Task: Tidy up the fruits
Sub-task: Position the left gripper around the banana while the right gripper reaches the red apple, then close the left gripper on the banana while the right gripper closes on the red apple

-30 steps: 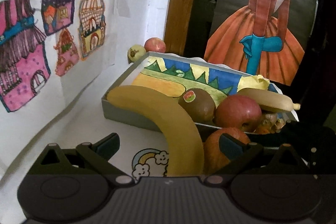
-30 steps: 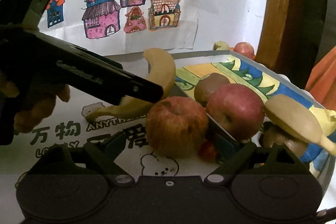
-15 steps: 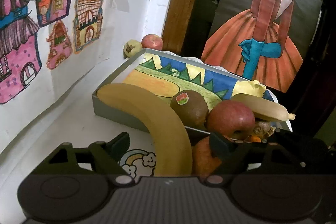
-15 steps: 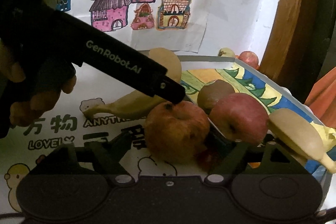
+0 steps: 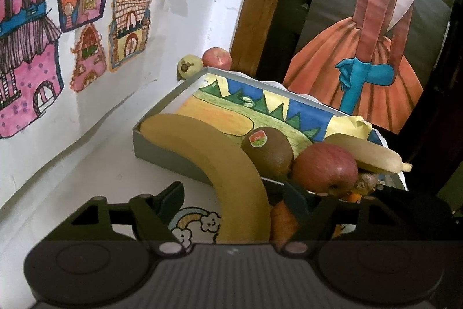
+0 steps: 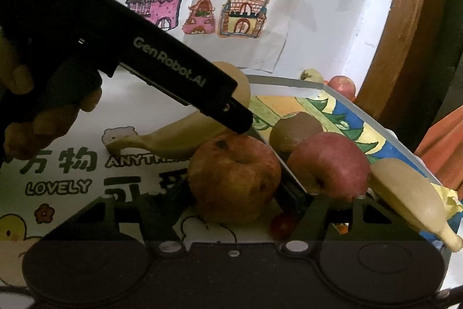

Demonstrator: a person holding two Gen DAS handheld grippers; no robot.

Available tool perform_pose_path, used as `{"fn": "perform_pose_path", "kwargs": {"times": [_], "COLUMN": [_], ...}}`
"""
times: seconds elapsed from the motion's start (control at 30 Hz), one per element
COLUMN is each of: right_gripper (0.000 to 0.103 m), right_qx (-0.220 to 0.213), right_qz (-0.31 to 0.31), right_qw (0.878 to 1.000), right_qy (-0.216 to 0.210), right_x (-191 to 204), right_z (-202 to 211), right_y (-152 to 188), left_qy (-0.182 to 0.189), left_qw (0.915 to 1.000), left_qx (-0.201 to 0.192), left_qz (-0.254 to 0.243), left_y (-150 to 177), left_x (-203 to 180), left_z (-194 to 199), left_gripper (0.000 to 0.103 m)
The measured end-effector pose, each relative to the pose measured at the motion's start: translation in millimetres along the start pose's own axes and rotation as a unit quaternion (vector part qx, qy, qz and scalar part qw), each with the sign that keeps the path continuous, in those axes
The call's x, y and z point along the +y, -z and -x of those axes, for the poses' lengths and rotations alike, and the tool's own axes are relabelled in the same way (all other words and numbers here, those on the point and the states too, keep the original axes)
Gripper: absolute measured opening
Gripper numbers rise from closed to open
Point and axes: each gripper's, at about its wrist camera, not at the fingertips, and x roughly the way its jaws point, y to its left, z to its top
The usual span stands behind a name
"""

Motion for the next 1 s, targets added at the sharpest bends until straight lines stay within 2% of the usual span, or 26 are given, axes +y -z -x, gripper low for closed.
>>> {"fn": "perform_pose_path", "kwargs": {"times": [0.43,0.87,1.0], "right_gripper": [0.068,0.070,0.069], "right_qx": [0.004,0.004,0.004], "right_qz": [0.020,0.011,-0.001], "right_qw": [0.999,0.999,0.999], "right_qy": [-0.025,-0.039,-0.048], "right_x": [11,8,5], "right_z": [24,11,8], "right_y": [11,8,7], "left_qy": [-0.004,-0.017,-0.013], "left_qw": [0.9990,0.9984,0.9985], "left_qx": [0.043,0.050,0.050], "left_qz": [-0.011,-0.017,-0.016], "left_y": [8,8,8], "left_x": [-6,-3,-4], "left_z": [-23,-27,-26], "left_gripper": [0.071,0.064,0.057]}}
